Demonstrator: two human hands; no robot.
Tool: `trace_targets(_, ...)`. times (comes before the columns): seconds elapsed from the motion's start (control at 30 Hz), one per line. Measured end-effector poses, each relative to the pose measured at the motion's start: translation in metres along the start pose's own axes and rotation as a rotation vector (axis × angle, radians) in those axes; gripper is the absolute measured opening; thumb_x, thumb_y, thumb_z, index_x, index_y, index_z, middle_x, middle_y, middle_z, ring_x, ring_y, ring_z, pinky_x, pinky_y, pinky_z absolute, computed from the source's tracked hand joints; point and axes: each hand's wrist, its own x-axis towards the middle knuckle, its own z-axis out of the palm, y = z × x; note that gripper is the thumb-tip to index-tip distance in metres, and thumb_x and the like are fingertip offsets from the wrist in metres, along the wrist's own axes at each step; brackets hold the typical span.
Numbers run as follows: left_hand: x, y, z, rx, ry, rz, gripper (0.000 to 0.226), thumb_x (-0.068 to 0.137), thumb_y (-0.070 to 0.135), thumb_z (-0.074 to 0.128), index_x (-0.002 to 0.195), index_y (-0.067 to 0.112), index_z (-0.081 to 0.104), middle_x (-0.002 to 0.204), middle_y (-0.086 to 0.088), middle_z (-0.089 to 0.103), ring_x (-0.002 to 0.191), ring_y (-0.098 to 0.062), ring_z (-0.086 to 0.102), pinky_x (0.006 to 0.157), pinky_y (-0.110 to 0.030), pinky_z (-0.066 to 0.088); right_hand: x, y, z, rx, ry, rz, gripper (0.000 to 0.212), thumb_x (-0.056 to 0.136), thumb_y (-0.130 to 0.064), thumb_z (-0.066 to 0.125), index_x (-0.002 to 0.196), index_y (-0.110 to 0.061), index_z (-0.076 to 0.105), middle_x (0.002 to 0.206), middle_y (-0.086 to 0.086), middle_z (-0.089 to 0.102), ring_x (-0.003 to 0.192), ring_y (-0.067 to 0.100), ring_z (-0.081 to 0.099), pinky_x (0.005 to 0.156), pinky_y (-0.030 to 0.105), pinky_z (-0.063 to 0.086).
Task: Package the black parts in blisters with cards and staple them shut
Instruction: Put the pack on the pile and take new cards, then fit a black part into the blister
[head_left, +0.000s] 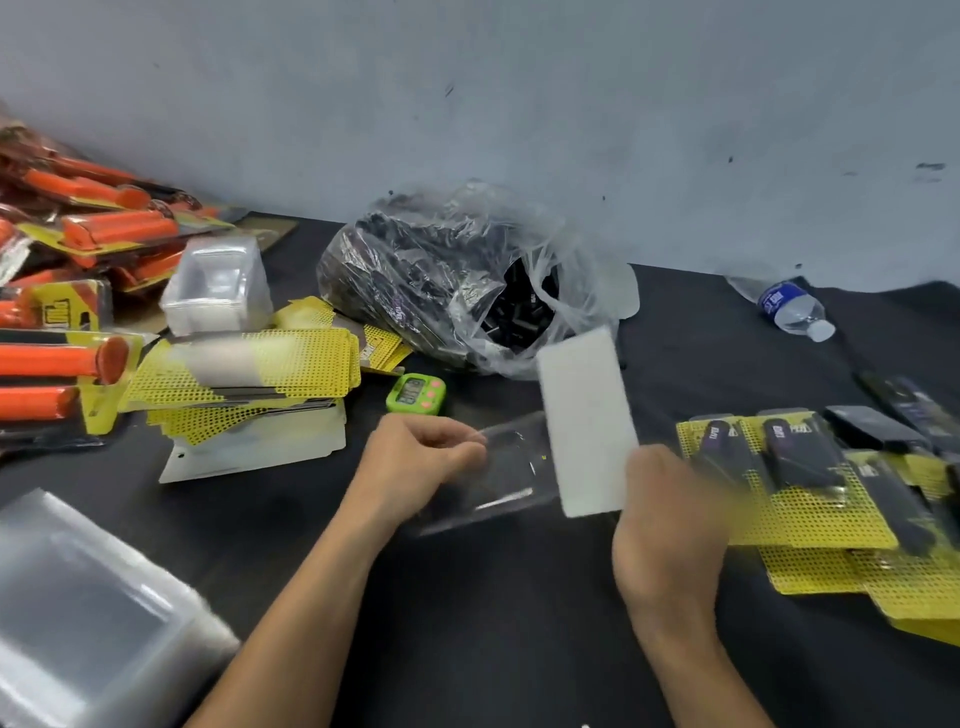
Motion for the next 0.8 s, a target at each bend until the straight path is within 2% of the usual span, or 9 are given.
trace_targets(0.07, 0.003, 0.005, 0.000, 0.080, -0.123, 0.025, 0.025, 0.059, 0.051, 0.080, 0.082, 0.039, 0.083, 0.076, 0.009, 0.078, 0.066, -0.005, 0.071, 0.051, -0.028, 0.054, -0.004, 0.000, 0.001, 0.081, -0.161, 0.051, 0.041, 0.109, -0.032, 0.045, 0.069, -0.025, 0.052, 0.061, -0.004, 0.052, 0.056, 0.012, 0.043, 0.051, 0.026, 0.037)
trace_targets(0.13, 0.008, 0.005, -0.001, 0.105, -0.163, 0.032, 0.025, 0.059, 0.048, 0.083, 0.082, 0.038, 0.084, 0.080, 0.008, 0.079, 0.077, -0.007, 0.075, 0.072, -0.034, 0.061, -0.004, 0.003, 0.000, 0.121, -0.226, 0.108, 0.039, 0.109, -0.033, 0.046, 0.075, -0.017, 0.058, 0.070, 0.006, 0.059, 0.069, 0.032, 0.054, 0.057, 0.044, 0.048)
trace_targets(0.23, 0.010, 0.001, -0.004, 0.159, -0.221, 0.072, 0.020, 0.060, 0.044, 0.085, 0.079, 0.038, 0.084, 0.075, 0.008, 0.078, 0.067, -0.001, 0.068, 0.062, -0.024, 0.053, -0.006, 0.003, 0.003, 0.158, -0.287, 0.173, 0.017, 0.102, -0.025, 0.056, 0.089, -0.022, 0.066, 0.082, 0.000, 0.073, 0.077, 0.026, 0.069, 0.066, 0.056, 0.059)
trace_targets(0.27, 0.010, -0.001, -0.003, 0.177, -0.239, 0.084, 0.020, 0.059, 0.044, 0.084, 0.079, 0.038, 0.083, 0.074, 0.008, 0.078, 0.065, 0.000, 0.066, 0.061, -0.020, 0.049, -0.009, 0.002, 0.006, 0.164, -0.310, 0.201, 0.009, 0.096, -0.023, 0.060, 0.093, -0.029, 0.067, 0.086, -0.006, 0.076, 0.078, 0.019, 0.072, 0.065, 0.052, 0.061)
trace_targets(0.33, 0.009, -0.002, -0.004, 0.190, -0.257, 0.082, 0.022, 0.058, 0.043, 0.085, 0.080, 0.039, 0.083, 0.075, 0.009, 0.078, 0.068, -0.001, 0.069, 0.064, -0.020, 0.050, -0.015, 0.001, 0.015, 0.240, -0.341, 0.303, 0.022, 0.088, -0.019, 0.065, 0.099, -0.037, 0.070, 0.093, -0.012, 0.077, 0.083, 0.014, 0.074, 0.061, 0.042, 0.064)
trace_targets(0.5, 0.009, -0.002, -0.007, 0.006, -0.228, 0.071, 0.046, 0.063, 0.015, 0.096, 0.101, 0.038, 0.081, 0.101, 0.009, 0.080, 0.087, -0.012, 0.077, 0.076, -0.026, 0.061, -0.015, 0.007, 0.025, 0.418, -0.327, 0.481, 0.029, 0.095, 0.004, 0.063, 0.104, -0.021, 0.074, 0.096, -0.001, 0.079, 0.077, 0.026, 0.077, 0.055, 0.032, 0.062)
trace_targets(0.6, 0.008, 0.001, -0.007, -0.345, -0.209, -0.011, 0.044, 0.072, 0.018, 0.086, 0.114, 0.028, 0.079, 0.118, -0.004, 0.077, 0.093, -0.019, 0.077, 0.071, -0.026, 0.061, -0.012, 0.008, 0.026, 0.472, -0.196, 0.523, 0.027, 0.095, 0.008, 0.064, 0.104, -0.016, 0.072, 0.092, 0.002, 0.079, 0.072, 0.030, 0.077, 0.056, 0.032, 0.061)
trace_targets(0.7, 0.009, 0.002, -0.005, -0.787, -0.437, -0.099, 0.076, 0.073, 0.043, 0.088, 0.140, 0.018, 0.062, 0.140, -0.012, 0.065, 0.123, -0.025, 0.066, 0.095, -0.041, 0.058, -0.012, 0.004, 0.031, 0.566, -0.067, 0.581, 0.027, 0.097, 0.008, 0.061, 0.105, -0.016, 0.071, 0.091, 0.002, 0.078, 0.072, 0.030, 0.077, 0.056, 0.032, 0.061)
trace_targets(0.8, 0.001, 0.004, 0.003, -0.836, -0.693, 0.000, 0.105, 0.065, 0.034, 0.095, 0.155, 0.020, 0.043, 0.155, -0.014, 0.051, 0.141, -0.028, 0.050, 0.116, -0.053, 0.041, -0.017, -0.003, 0.036, 0.728, -0.039, 0.638, 0.029, 0.101, 0.006, 0.056, 0.111, -0.017, 0.071, 0.098, 0.006, 0.079, 0.078, 0.027, 0.078, 0.059, 0.032, 0.062)
